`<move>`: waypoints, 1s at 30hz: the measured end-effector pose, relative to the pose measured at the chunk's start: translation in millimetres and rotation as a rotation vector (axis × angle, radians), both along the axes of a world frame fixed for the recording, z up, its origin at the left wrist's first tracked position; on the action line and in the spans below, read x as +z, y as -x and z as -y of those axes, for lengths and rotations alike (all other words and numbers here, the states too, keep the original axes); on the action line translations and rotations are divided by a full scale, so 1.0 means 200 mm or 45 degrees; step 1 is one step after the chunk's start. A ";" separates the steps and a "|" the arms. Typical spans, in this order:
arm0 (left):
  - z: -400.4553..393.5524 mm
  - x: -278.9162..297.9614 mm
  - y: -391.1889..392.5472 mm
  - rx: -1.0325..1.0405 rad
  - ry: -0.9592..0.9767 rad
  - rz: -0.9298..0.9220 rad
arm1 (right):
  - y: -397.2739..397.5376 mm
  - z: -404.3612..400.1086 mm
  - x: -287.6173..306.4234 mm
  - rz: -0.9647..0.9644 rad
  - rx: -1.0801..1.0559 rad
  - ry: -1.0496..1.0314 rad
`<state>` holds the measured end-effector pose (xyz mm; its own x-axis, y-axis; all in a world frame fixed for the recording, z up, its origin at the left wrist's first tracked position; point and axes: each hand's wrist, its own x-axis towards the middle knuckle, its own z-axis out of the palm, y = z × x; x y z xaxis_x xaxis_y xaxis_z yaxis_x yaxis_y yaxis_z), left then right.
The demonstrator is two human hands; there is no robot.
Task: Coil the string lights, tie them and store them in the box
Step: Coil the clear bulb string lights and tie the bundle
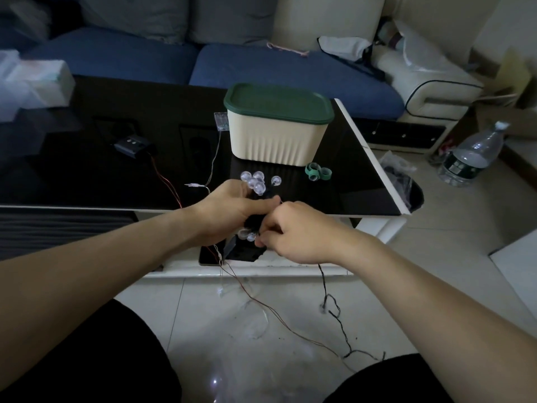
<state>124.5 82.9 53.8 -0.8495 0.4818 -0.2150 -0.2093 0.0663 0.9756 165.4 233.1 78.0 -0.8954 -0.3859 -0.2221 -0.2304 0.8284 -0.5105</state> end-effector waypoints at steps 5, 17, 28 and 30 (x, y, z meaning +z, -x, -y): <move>-0.01 -0.01 -0.01 -0.052 0.080 0.003 | 0.00 -0.06 0.04 -0.061 -0.049 0.107; 0.00 -0.02 -0.01 -0.135 0.165 -0.056 | 0.04 -0.22 0.09 0.198 -0.108 -0.110; 0.03 0.01 0.00 -0.265 0.098 0.286 | 0.04 -0.17 0.01 -0.098 -0.081 0.153; 0.03 0.01 -0.01 -0.356 0.092 0.265 | 0.04 -0.17 0.01 -0.131 -0.093 0.181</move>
